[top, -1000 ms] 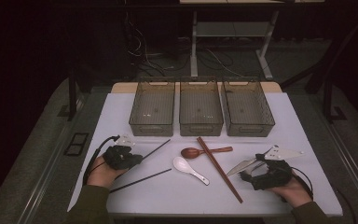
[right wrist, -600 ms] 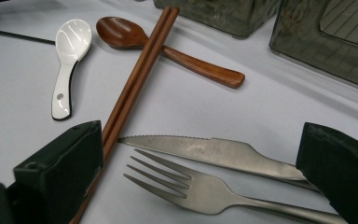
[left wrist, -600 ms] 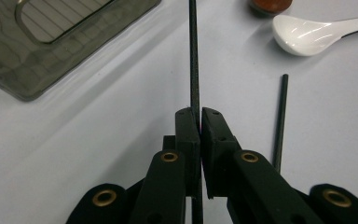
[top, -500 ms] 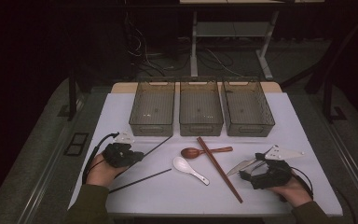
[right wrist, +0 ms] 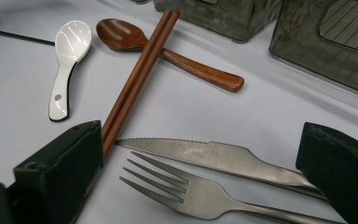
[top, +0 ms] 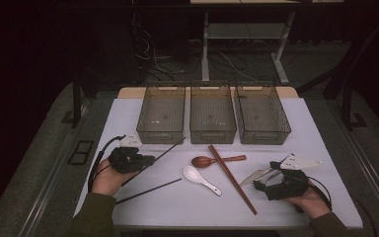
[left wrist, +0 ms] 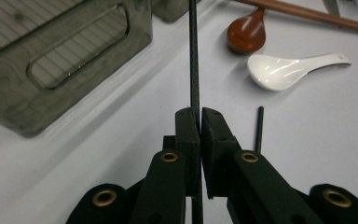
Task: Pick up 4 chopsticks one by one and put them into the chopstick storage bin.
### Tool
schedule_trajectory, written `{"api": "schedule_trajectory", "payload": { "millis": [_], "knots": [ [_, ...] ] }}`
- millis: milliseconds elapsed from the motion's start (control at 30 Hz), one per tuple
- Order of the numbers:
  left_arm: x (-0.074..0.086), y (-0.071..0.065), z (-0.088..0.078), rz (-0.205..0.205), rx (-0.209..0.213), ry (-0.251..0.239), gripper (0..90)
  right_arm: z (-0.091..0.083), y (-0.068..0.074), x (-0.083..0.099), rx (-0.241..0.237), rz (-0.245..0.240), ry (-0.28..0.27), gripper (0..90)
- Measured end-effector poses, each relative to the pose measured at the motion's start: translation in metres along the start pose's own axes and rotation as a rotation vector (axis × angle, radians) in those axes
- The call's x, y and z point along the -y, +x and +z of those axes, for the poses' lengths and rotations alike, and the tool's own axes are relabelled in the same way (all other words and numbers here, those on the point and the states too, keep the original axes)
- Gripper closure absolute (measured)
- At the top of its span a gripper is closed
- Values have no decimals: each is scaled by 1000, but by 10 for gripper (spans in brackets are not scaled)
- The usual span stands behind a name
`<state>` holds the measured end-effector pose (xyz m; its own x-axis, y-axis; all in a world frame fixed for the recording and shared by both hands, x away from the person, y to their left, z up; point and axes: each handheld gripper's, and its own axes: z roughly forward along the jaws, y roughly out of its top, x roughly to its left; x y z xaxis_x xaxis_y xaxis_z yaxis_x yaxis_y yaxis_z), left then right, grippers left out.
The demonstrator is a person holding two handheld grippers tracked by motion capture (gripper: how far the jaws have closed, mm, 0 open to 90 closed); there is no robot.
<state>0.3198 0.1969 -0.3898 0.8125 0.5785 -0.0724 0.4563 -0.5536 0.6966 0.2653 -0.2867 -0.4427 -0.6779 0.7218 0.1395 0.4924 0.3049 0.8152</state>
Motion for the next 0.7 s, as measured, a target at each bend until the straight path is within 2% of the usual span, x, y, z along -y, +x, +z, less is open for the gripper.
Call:
{"api": "schedule_trajectory", "payload": {
  "millis": [433, 700],
  "knots": [
    [-24, -2, 8, 20, 0, -37, 853, 0, 0, 0, 5, 1, 1, 5],
    [-44, 4, 9, 39, -14, -70, 853, 0, -1, 0, 8, 5, 2, 5]
  ]
}}
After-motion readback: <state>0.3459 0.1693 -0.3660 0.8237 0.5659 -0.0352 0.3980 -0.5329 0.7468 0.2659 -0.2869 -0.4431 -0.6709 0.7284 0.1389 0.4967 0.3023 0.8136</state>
